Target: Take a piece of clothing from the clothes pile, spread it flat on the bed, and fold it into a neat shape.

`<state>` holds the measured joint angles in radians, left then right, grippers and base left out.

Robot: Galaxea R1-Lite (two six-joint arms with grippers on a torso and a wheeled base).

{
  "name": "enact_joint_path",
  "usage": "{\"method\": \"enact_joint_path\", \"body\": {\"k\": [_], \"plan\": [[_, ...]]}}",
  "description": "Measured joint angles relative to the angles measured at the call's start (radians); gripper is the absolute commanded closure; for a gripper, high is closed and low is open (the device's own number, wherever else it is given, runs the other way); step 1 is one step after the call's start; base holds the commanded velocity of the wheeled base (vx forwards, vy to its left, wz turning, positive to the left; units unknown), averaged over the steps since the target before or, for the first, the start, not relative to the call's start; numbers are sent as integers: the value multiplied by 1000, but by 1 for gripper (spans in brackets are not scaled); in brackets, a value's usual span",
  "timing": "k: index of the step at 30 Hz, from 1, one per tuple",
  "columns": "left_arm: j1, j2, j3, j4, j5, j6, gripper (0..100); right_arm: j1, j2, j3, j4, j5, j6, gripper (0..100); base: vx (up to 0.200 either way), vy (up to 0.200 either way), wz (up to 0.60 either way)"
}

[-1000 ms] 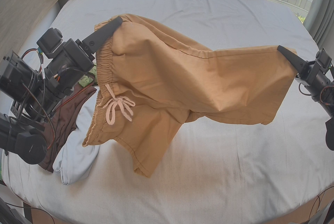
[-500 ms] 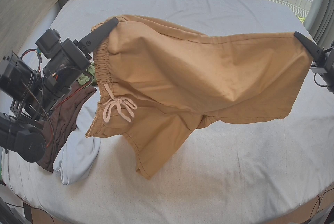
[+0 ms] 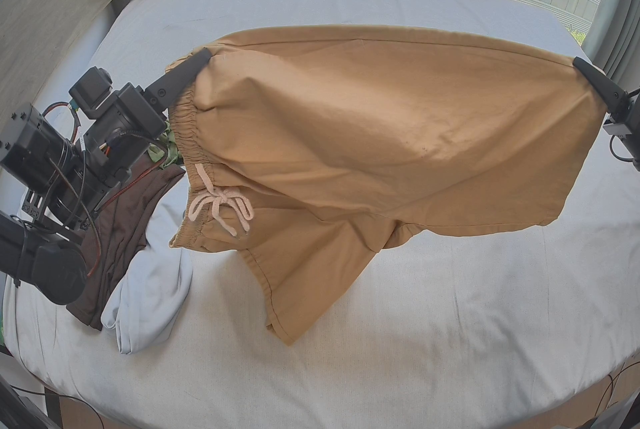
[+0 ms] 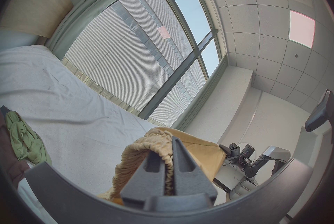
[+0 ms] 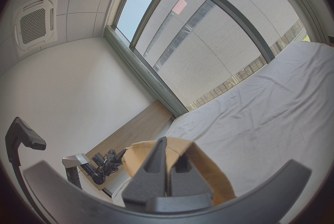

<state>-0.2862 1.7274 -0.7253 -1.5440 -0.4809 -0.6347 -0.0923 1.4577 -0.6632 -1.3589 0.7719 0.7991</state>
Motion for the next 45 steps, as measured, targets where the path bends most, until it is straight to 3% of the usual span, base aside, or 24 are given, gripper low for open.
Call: {"method": "enact_joint_path", "body": {"k": [15, 28, 45], "plan": [[30, -5, 33, 0, -3, 6, 100, -1, 100, 23, -57, -3, -22, 100, 0, 0, 0], [48, -36, 55, 0, -23, 5, 100, 110, 194, 46, -127, -15, -27, 100, 0, 0, 0], [104, -40, 66, 0, -68, 4, 100, 97, 260, 22, -154, -17, -26, 100, 0, 0, 0]]}}
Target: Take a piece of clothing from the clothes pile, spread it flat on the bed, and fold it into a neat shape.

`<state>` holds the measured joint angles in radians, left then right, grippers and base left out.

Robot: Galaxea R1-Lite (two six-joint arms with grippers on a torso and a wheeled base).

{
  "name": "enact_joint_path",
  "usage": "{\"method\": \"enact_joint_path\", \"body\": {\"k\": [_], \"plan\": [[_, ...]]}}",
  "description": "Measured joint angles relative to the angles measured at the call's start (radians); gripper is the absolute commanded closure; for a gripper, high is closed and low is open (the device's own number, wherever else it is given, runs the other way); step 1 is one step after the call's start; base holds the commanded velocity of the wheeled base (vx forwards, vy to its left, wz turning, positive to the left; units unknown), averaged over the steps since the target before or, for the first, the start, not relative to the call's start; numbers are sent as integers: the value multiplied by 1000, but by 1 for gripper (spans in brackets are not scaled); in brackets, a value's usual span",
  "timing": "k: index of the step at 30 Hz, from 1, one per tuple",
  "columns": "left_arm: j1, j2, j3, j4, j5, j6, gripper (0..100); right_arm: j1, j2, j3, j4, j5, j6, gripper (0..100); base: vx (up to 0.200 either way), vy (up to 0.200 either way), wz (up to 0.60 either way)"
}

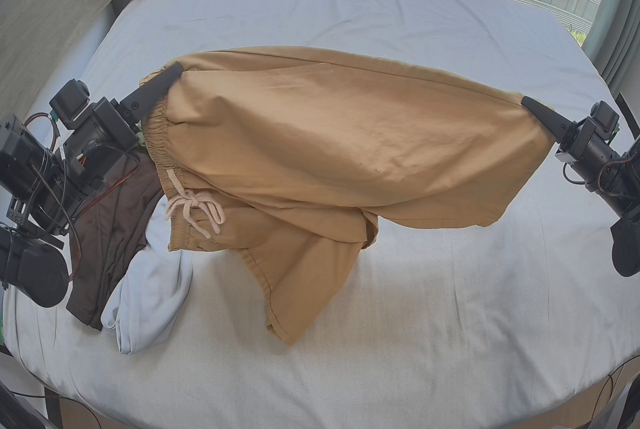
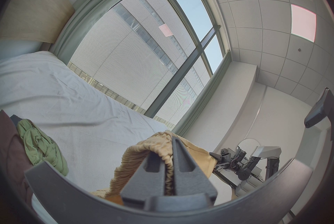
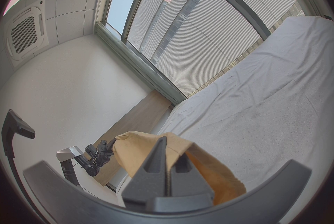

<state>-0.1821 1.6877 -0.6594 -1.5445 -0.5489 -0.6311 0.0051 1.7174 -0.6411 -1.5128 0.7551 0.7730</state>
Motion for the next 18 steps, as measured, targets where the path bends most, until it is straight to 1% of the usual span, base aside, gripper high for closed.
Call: {"method": "enact_joint_path", "body": {"k": [10, 18], "plan": [[8, -4, 16, 1, 1, 0, 100, 18, 46, -74, 0, -23, 0, 100, 0, 0, 0], [54, -10, 23, 2, -16, -1, 100, 41, 81, -107, -1, -33, -1, 100, 0, 0, 0]]}}
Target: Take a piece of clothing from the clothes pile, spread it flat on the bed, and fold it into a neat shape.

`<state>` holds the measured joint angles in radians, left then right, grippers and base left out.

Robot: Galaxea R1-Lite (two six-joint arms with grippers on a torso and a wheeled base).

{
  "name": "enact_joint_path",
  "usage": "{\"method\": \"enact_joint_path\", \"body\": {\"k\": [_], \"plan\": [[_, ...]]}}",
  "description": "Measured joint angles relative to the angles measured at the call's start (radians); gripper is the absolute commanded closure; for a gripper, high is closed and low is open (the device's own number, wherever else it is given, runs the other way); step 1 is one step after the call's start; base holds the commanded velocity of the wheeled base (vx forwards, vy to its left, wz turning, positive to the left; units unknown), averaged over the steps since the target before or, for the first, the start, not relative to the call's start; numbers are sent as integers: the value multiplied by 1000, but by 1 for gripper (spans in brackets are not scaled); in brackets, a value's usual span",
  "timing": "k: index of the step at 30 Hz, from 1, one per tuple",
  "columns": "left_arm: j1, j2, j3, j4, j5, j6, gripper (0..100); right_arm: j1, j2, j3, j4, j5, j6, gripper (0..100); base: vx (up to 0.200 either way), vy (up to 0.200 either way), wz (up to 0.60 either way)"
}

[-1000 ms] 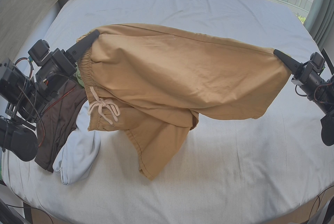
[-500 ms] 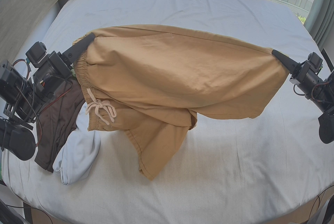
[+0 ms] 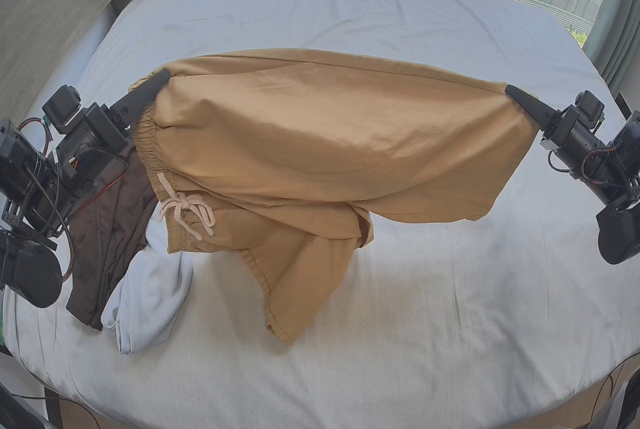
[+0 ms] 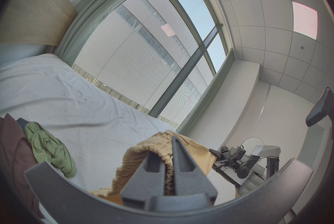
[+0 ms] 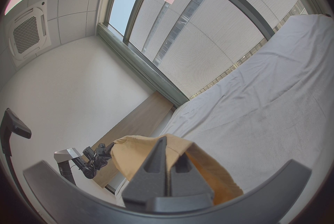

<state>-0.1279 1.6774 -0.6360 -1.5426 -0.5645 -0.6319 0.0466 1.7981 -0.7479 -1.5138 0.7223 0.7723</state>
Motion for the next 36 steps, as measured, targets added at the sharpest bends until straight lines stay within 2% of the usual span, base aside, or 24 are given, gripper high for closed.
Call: {"method": "enact_joint_path", "body": {"k": [16, 23, 36], "plan": [[22, -5, 5, 0, -8, 0, 100, -4, 18, -14, -1, -1, 0, 100, 0, 0, 0], [-3, -1, -4, 0, -4, -1, 100, 0, 24, -28, 4, -3, -1, 100, 0, 0, 0], [-19, 89, -126, 0, 34, -5, 100, 7, 136, -245, 78, -2, 2, 100, 0, 0, 0]]}}
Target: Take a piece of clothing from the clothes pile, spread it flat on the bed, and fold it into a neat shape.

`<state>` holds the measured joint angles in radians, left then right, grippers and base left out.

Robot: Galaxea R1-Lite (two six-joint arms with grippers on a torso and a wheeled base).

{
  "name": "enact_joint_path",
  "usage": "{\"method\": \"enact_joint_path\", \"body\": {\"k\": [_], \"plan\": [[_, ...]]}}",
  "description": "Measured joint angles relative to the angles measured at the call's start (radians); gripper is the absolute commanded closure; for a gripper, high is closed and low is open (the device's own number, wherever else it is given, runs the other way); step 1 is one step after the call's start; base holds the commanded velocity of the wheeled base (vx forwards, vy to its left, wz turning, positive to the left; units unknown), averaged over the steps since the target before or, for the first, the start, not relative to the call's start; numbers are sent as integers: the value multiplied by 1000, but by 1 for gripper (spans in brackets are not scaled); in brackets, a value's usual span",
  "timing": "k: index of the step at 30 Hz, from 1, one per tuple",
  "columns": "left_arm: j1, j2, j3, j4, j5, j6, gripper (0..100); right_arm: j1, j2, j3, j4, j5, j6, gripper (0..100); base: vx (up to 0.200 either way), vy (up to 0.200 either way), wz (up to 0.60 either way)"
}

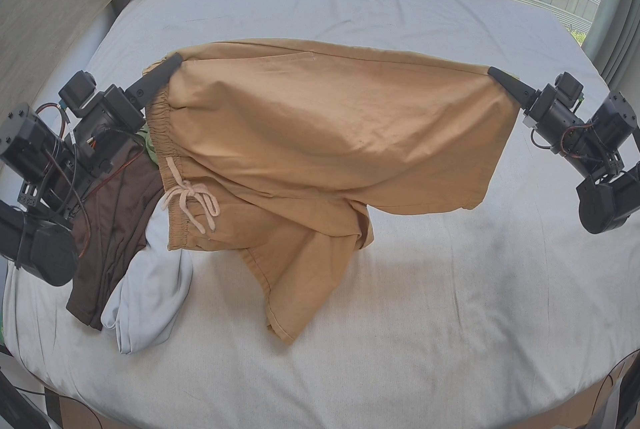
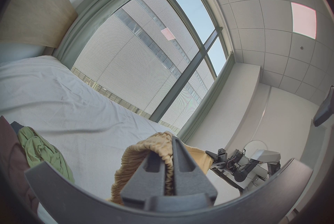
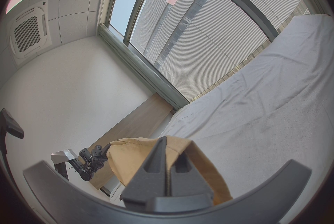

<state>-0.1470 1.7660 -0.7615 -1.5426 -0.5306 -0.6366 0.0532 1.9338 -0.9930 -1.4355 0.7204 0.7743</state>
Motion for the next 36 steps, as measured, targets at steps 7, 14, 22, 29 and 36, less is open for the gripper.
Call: {"method": "enact_joint_path", "body": {"k": [7, 14, 22, 29, 36], "plan": [[-1, 78, -78, 0, 26, 0, 100, -2, 73, -123, 57, -1, 0, 100, 0, 0, 0], [-2, 146, -149, 0, 42, 0, 100, -2, 148, -222, 84, -1, 0, 100, 0, 0, 0], [-1, 240, -236, 0, 64, 0, 100, 0, 234, -333, 112, -1, 0, 100, 0, 0, 0], [-4, 327, -324, 1, 74, -1, 100, 3, 283, -393, 147, -1, 0, 100, 0, 0, 0], [-6, 409, -418, 12, 82, -4, 100, -2, 317, -444, 164, -2, 0, 100, 0, 0, 0]]}}
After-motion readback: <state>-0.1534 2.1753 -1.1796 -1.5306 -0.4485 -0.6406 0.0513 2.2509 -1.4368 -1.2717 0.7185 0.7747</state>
